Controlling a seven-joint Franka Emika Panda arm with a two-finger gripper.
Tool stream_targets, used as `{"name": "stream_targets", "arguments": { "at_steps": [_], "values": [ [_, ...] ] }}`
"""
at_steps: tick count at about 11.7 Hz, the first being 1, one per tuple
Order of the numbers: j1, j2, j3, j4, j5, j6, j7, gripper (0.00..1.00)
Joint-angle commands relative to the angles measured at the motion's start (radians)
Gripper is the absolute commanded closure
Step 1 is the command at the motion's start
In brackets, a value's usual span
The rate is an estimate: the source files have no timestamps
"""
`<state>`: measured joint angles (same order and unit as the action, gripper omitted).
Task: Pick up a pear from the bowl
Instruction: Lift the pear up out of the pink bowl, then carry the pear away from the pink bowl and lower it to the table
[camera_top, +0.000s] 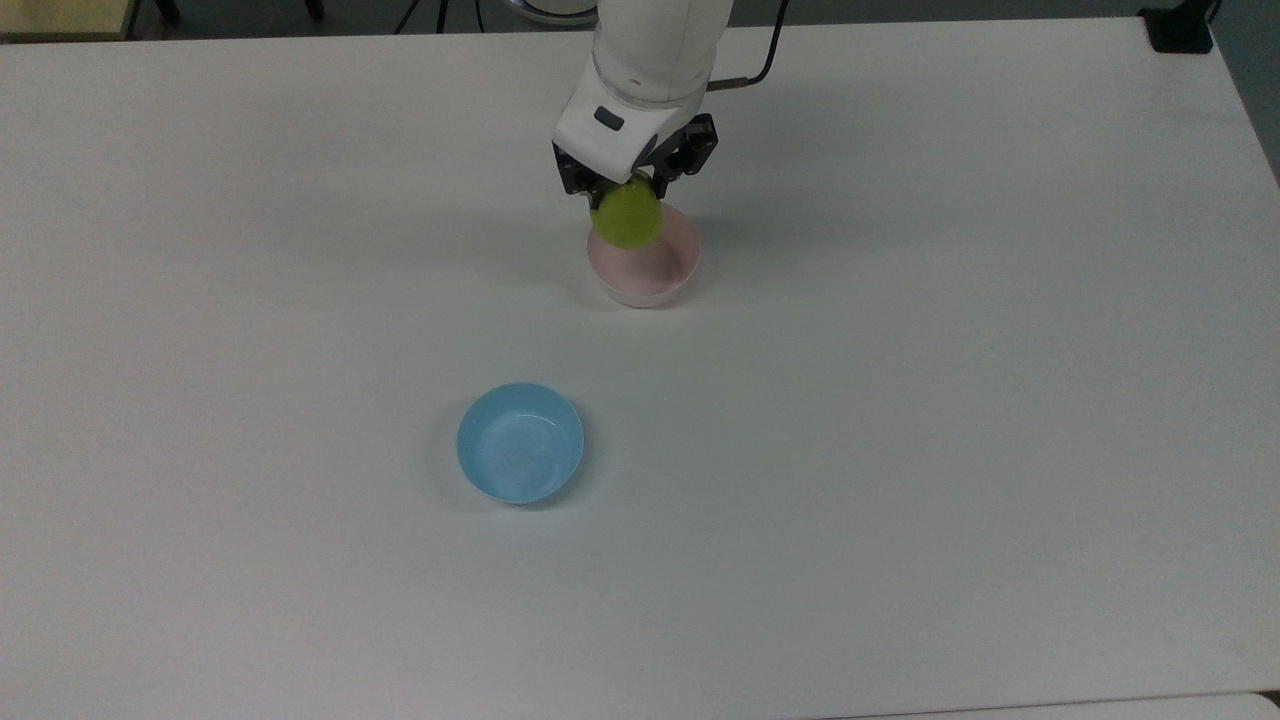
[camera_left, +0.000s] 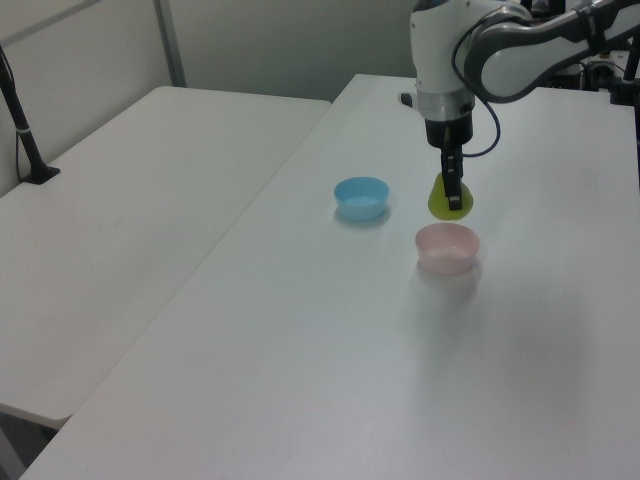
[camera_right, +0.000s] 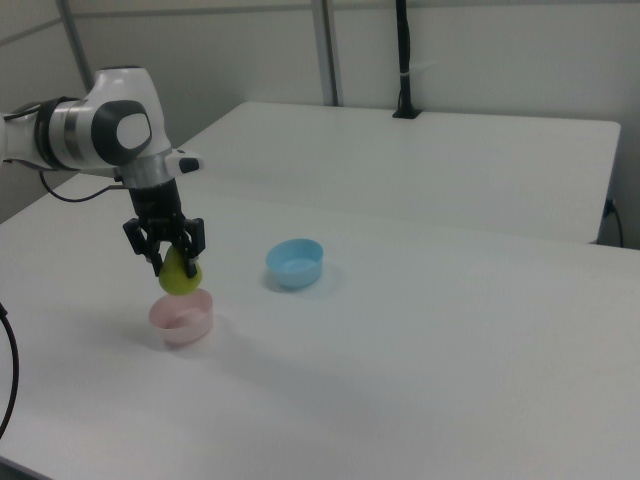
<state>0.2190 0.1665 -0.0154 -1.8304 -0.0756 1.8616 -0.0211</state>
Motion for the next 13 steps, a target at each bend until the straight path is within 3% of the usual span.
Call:
{"name": "stream_targets", "arguments": {
  "at_steps": [1,8,13],
  "values": [
    [-0.084,-0.018,-0.020,0.006,0.005,-0.013,-0.078,0.50],
    [-0.351,0.043,-0.020,-0.015,-0.007,0.112,-0.275,0.50],
    [-0.426,0.142,-0.021,-0.013,-0.047,0.204,-0.290,0.45]
  ]
}}
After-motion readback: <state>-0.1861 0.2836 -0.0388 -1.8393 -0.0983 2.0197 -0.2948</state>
